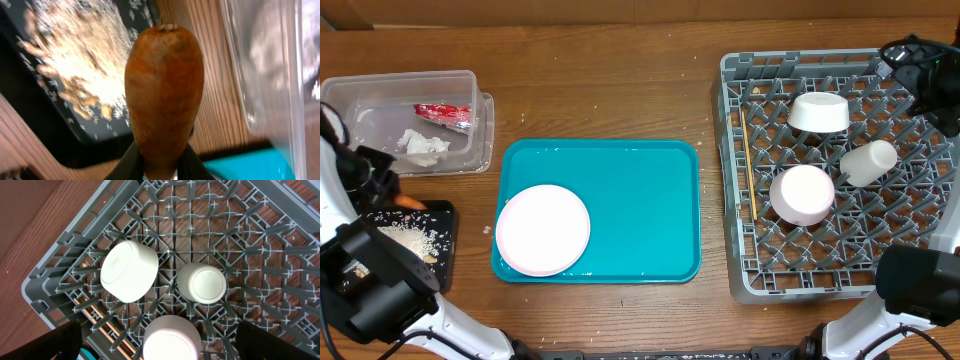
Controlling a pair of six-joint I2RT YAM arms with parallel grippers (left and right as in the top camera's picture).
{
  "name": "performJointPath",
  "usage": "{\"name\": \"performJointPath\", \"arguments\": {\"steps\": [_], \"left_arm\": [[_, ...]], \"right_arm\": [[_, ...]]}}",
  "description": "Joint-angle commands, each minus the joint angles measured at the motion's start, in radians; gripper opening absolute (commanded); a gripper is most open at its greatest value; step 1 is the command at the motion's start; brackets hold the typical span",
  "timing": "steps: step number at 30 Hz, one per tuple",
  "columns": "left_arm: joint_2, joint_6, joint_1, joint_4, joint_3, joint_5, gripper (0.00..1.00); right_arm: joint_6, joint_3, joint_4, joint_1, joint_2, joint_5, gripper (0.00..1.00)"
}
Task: Sort waste into correct bins and load items into the dishwasher
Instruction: 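Carry the carrot left and drop it onto the black rice tray, then raise the left gripper and move it back above the bins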
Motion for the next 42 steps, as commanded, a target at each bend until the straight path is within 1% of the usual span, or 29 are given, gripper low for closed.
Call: {"name": "performJointPath", "arguments": {"steps": [1,7,12,13,14,16,19,24,27,29,31,34,37,40,42], "left_arm": [[0.007,-0.036,0.027,0.061,-0.034,-0.055,0.16],[0.008,-0.046,0.036,0.204,-0.19,-0.081,0.19],[0.008,-0.057,0.037,0.238,-0.259,-0.077,0.21],[0.008,-0.064,0.037,0.235,-0.264,-0.077,0.3],[0.008,-0.064,0.037,0.233,-0.264,-0.077,0.34],[0.008,-0.064,0.037,0.23,-0.264,-0.077,0.36],[0.008,-0.064,0.037,0.226,-0.264,-0.078,0.49],[0.006,-0.064,0.037,0.209,-0.258,-0.074,0.5],[-0.003,-0.062,0.037,0.184,-0.235,-0.041,0.5],[-0.013,-0.027,0.035,0.161,-0.198,0.013,0.49],[-0.031,0.039,0.027,0.143,-0.156,0.091,0.49],[-0.077,0.098,-0.005,0.099,-0.099,0.174,0.48],[-0.146,0.146,-0.066,0.078,-0.09,0.24,0.5],[-0.202,0.186,-0.178,0.074,-0.09,0.292,0.52],[-0.213,0.188,-0.275,0.072,-0.09,0.293,0.58]], "right_arm": [[0.002,0.019,0.005,0.001,-0.014,0.002,1.0],[0.002,0.019,0.005,0.001,-0.014,0.002,1.0],[0.002,0.019,0.005,0.001,-0.014,0.002,1.0],[0.002,0.019,0.004,0.001,-0.014,0.002,1.0],[0.002,0.019,0.005,0.001,-0.014,0.002,1.0],[0.002,0.019,0.005,0.001,-0.014,0.002,1.0],[0.002,0.019,0.005,0.001,-0.014,0.002,1.0],[0.002,0.019,0.004,0.001,-0.014,0.002,1.0],[0.002,0.019,0.005,0.001,-0.014,0.002,1.0],[0.002,0.019,0.004,0.001,-0.014,0.002,1.0],[0.002,0.019,0.004,0.001,-0.014,0.002,1.0],[0.002,0.019,0.005,0.001,-0.014,0.002,1.0],[0.002,0.019,0.005,0.001,-0.014,0.002,1.0],[0.002,0.019,0.004,0.001,-0.014,0.002,1.0],[0.002,0.019,0.005,0.001,-0.014,0.002,1.0]]}}
